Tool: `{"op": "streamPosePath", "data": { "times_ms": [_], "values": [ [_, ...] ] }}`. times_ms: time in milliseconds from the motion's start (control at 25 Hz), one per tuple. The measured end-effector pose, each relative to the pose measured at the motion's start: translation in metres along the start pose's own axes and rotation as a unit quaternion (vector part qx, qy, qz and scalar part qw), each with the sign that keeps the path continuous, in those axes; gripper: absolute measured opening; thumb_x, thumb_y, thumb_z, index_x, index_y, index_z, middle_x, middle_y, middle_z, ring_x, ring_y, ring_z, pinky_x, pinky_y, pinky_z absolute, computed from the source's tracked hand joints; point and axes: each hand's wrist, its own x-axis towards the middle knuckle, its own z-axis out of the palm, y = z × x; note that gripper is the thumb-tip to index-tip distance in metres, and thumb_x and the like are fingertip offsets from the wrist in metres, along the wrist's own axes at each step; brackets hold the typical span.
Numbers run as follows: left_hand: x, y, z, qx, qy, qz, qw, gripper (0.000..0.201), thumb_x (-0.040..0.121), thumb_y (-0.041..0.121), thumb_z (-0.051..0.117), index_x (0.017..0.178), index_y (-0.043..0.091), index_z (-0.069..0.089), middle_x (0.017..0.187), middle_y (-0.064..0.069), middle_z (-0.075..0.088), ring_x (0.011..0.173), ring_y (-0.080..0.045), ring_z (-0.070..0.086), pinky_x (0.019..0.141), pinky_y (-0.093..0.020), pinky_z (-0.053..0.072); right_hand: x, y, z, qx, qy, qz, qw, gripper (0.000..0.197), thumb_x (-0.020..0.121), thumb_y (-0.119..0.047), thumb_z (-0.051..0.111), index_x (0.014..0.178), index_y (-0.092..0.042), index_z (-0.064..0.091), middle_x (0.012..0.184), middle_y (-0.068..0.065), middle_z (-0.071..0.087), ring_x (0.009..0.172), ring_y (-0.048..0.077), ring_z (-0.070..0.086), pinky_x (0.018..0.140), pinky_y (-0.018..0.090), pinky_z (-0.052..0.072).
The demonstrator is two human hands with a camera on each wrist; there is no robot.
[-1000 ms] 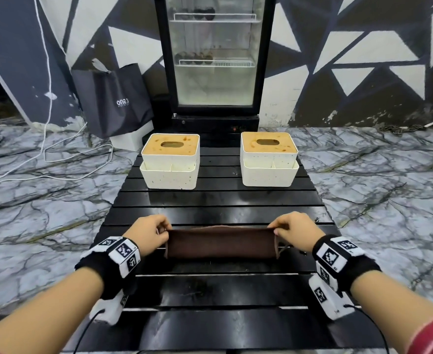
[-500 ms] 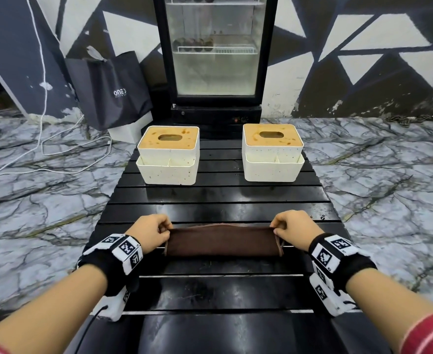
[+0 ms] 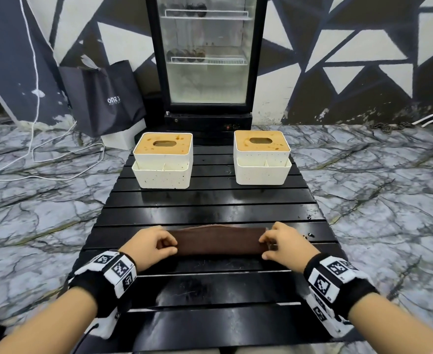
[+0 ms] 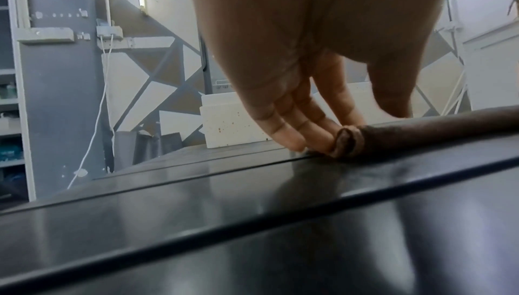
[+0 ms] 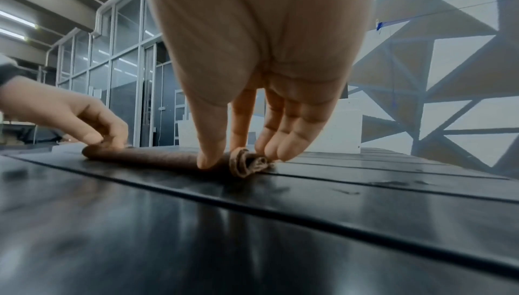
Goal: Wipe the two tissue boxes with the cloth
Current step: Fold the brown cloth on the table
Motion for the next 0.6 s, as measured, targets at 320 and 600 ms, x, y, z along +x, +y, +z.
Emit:
{"op": "streamPosePath", "data": {
  "times_ms": [320,600],
  "values": [
    [-0.005,-0.006,0.003,0.009,-0.038,-0.018,0.999,0.043,0.073,0.017,0.078,0.114,0.021,0.067,0.1,0.009,0.051,0.069,0.008,0.045,0.069,0.001,0.032,0.004,-0.005,0.011,0.016,0.037,0.04,0.998,0.017,0.084,-0.016,0.058,0.099,-0.023,0.064,0.081,-0.006,0.06,0.092,0.02,0.059,0.082,0.025,0.042],
    [-0.004,-0.001,0.004,0.026,-0.047,-0.034,0.998,0.045,0.075,0.016,0.077,0.118,0.019,0.065,0.103,0.009,0.049,0.079,-0.005,0.048,0.075,-0.008,0.028,0.024,-0.065,0.018,0.075,0.077,-0.055,0.993,0.022,0.083,-0.011,0.057,0.099,-0.023,0.065,0.104,0.003,0.064,0.099,0.021,0.057,0.089,0.027,0.04]
  ]
}}
